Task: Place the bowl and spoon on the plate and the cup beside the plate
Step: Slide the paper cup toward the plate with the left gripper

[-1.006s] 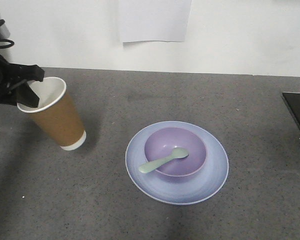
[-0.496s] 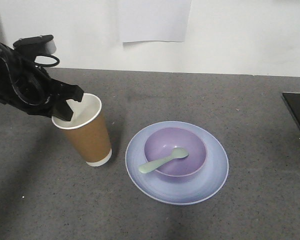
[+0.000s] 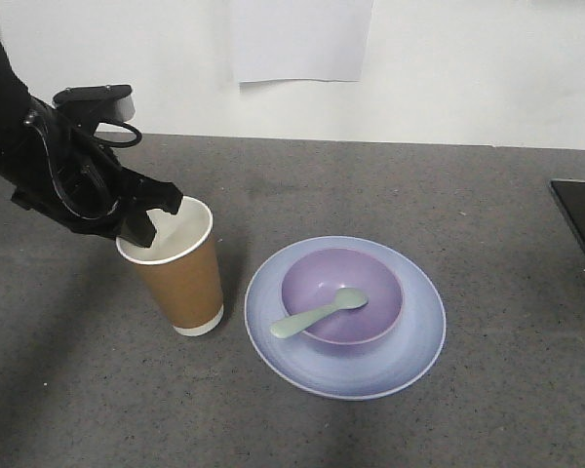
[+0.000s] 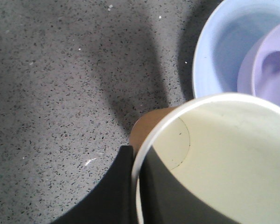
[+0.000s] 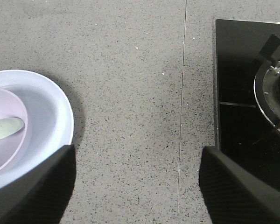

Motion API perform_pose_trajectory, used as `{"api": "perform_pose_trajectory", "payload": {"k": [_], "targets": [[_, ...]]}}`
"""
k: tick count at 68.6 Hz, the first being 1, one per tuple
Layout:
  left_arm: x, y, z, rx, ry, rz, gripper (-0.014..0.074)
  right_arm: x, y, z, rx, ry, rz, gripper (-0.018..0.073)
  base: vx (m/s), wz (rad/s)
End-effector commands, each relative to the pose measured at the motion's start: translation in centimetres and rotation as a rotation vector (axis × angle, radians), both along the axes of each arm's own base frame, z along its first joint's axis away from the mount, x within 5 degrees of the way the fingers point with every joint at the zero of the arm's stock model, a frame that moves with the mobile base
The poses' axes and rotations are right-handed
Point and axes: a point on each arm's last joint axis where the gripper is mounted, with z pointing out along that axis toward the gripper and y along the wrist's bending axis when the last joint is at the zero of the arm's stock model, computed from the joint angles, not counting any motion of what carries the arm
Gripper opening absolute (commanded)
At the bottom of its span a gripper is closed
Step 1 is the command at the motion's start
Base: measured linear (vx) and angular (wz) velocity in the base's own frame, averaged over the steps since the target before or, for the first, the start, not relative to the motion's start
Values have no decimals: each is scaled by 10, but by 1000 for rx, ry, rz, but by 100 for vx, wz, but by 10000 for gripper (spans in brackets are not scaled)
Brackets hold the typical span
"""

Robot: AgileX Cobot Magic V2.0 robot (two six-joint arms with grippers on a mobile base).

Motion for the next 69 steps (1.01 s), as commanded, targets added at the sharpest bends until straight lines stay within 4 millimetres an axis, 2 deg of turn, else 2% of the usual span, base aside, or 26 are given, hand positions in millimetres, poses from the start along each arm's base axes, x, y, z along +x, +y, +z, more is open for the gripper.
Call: {"api": "perform_pose_trajectory", "payload": {"k": [1, 28, 46, 69], "targets": [[-5, -3, 19, -43, -76, 8, -8, 0, -1, 13, -8, -95, -2, 542, 0, 0], [-5, -4, 19, -40, -86, -4, -8, 0, -1, 13, -9, -96, 0, 542, 0, 0], [5, -7, 1, -27, -41, -3, -8, 0, -1, 13, -8, -95, -1, 542, 0, 0], [6, -8, 1, -35, -53, -7, -8, 0, -1, 14, -8, -97, -1, 542, 0, 0]]}}
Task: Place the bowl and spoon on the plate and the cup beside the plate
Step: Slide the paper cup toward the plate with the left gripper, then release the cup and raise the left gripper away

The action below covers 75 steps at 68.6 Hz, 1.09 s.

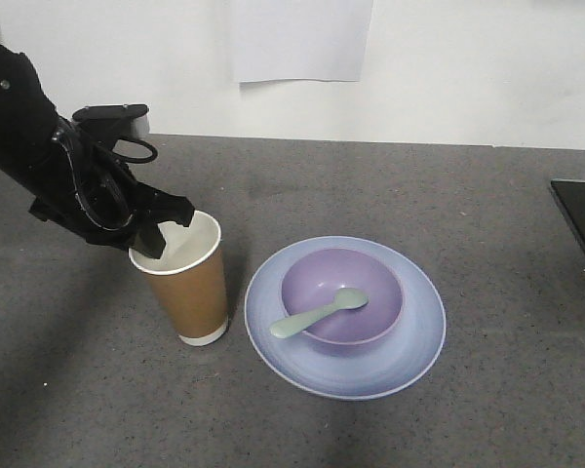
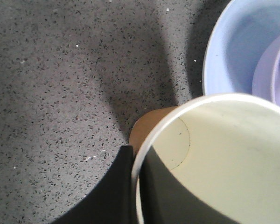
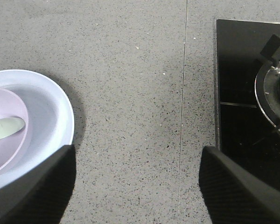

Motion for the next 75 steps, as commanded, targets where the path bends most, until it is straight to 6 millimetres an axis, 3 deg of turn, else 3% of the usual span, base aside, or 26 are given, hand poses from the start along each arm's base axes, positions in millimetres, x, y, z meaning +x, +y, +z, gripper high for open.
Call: {"api": "perform_pose_trajectory", "payload": {"k": [1, 46, 60, 75], "targets": [[-5, -3, 22, -47, -87, -4, -8, 0, -1, 14, -8, -97, -3, 542, 0, 0], [-5, -4, 22, -57, -89, -16, 13, 0, -1, 14, -8, -99, -3, 542, 0, 0], [-5, -4, 22, -60, -83, -17, 109, 0, -1, 14, -8, -99, -3, 542, 0, 0], [-5, -4, 22, -59, -81, -17, 284, 0, -1, 14, -8, -99, -3, 542, 0, 0]]}}
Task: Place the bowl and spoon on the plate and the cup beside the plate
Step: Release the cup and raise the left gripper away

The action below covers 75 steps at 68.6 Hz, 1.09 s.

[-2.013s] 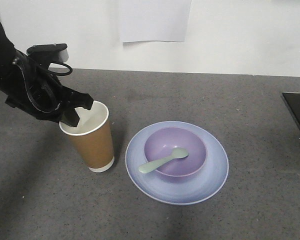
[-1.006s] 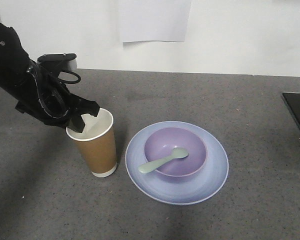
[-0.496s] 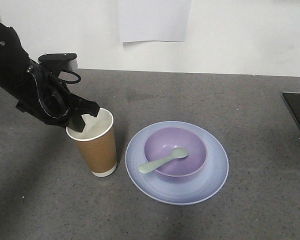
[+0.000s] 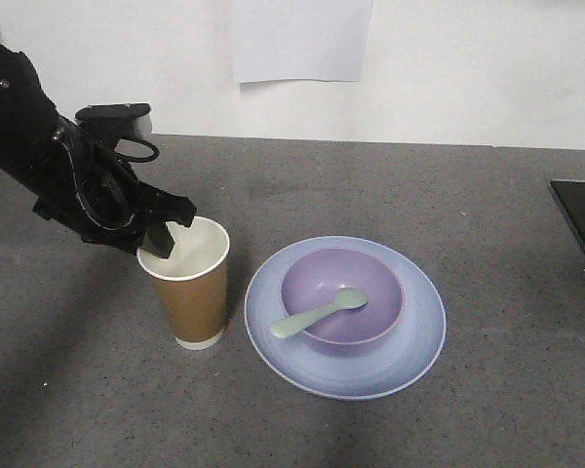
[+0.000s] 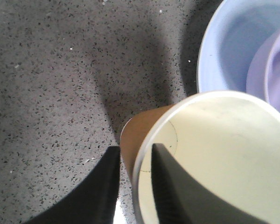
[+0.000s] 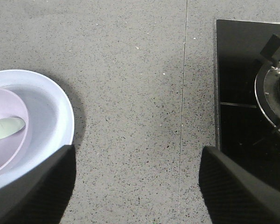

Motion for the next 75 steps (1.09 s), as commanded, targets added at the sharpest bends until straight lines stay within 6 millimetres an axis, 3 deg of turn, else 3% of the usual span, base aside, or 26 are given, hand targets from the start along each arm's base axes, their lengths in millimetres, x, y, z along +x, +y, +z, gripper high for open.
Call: {"api": "perform_pose_trajectory", "payload": {"k": [1, 22, 38, 64, 65, 75], "targets": [[-6, -2, 22, -51, -73, 3, 297, 0, -1, 14, -8, -99, -3, 542, 0, 0], [-7, -2, 28, -51, -93, 1, 534, 0, -1, 14, -8, -96, -3, 542, 0, 0], [-20, 11, 60, -2, -210, 41, 568, 0, -1, 13, -8, -94, -3, 542, 0, 0], [-70, 50, 129, 81, -532, 253, 559, -1, -1, 12, -8, -74, -3, 542, 0, 0], [-92, 63, 136, 94, -612, 314, 556, -5, -1, 14, -7, -82, -3, 542, 0, 0], [-119, 75, 118, 91, -637, 364, 556, -17, -3, 13, -28, -146, -11, 542, 0, 0]]}}
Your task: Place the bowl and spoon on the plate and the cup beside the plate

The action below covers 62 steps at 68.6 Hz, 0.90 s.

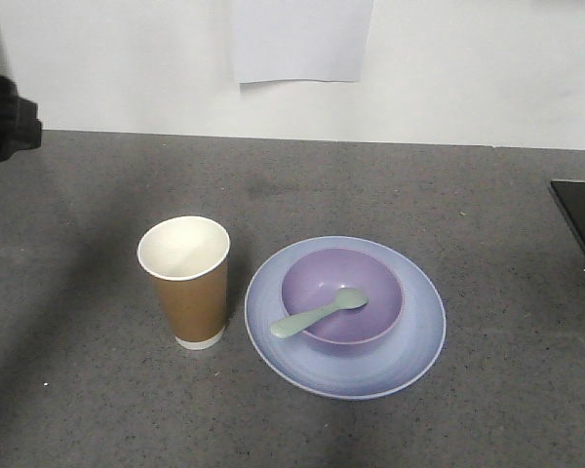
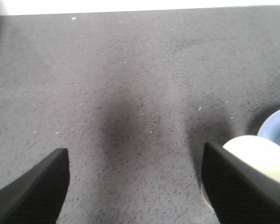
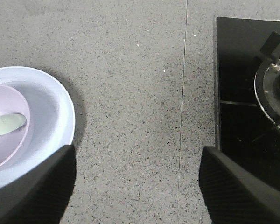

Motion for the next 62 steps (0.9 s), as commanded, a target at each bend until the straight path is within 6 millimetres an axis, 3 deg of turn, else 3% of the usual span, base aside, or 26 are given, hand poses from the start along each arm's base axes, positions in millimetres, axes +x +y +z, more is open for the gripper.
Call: {"api": "perform_pose_trajectory", "payload": {"k": [1, 28, 37, 50, 62], "targets": [[-24, 9, 4, -34, -136, 30, 556, -12, -3, 13, -31, -148, -12, 542, 0, 0], [-113, 40, -64, -97, -342, 90, 553, -72, -4, -33, -71, -278, -29, 541, 0, 0], [-138, 47, -85, -119, -398, 77, 509, -88, -4, -52, -78, -330, -31, 519, 0, 0], [-159, 52, -98, -144, -475, 64, 305, -101, -4, -60, -81, -402, -33, 396, 0, 0], [-163, 53, -98, -150, -492, 63, -1, -101, -5, -59, -104, -418, -36, 140, 0, 0]]}}
